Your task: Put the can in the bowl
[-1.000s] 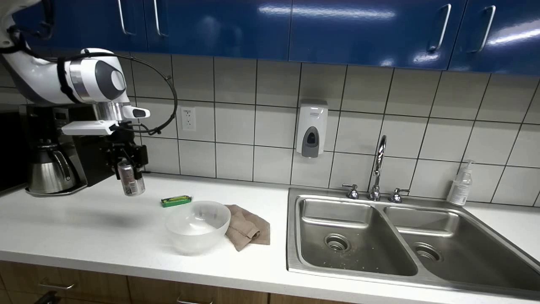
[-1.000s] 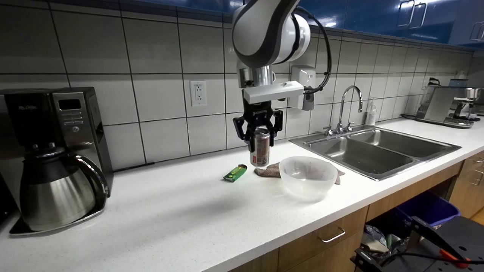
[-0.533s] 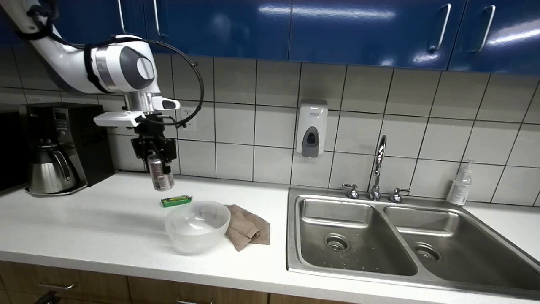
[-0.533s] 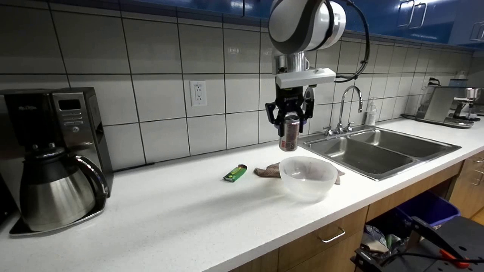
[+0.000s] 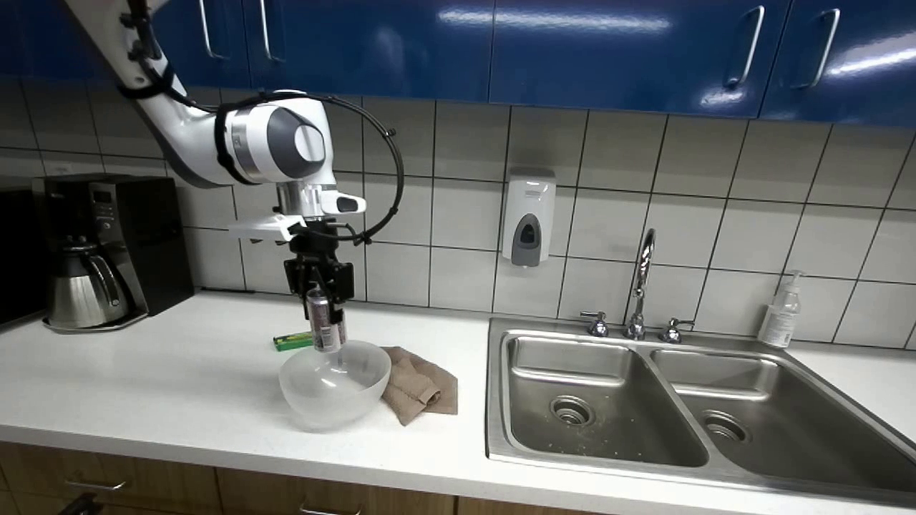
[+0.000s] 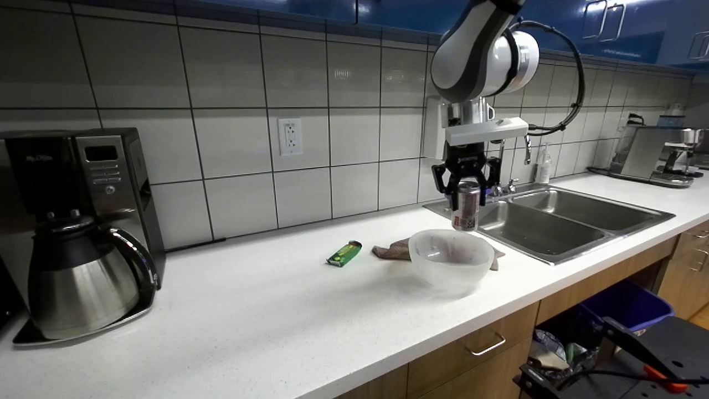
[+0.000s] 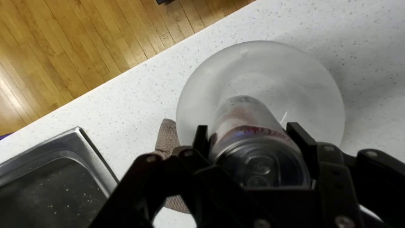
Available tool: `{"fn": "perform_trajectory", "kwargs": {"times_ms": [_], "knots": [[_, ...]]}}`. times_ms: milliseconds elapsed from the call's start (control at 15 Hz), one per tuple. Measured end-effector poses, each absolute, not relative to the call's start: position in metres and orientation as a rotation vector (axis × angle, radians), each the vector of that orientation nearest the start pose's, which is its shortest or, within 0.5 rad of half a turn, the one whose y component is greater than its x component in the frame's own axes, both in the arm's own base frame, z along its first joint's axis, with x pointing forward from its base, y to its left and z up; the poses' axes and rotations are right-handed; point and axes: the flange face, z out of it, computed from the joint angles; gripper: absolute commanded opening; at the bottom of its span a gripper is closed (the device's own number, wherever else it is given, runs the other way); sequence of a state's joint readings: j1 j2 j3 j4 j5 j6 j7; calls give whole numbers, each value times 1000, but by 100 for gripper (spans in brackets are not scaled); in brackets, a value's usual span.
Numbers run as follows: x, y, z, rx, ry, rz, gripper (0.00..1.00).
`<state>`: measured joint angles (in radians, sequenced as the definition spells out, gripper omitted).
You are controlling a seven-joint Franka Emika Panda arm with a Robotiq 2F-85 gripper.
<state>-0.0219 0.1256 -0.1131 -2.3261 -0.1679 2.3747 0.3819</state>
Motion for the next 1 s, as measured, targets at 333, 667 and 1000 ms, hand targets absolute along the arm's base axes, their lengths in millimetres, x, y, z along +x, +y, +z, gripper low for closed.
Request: {"fn": "perform_trajectory", "kwargs": {"times_ms": [333, 667, 1000], "knots": [[515, -93, 224, -3215, 665, 141, 39], [542, -81, 165, -3226, 619, 134, 39], [574, -49, 138, -3239, 543, 110, 39]]}}
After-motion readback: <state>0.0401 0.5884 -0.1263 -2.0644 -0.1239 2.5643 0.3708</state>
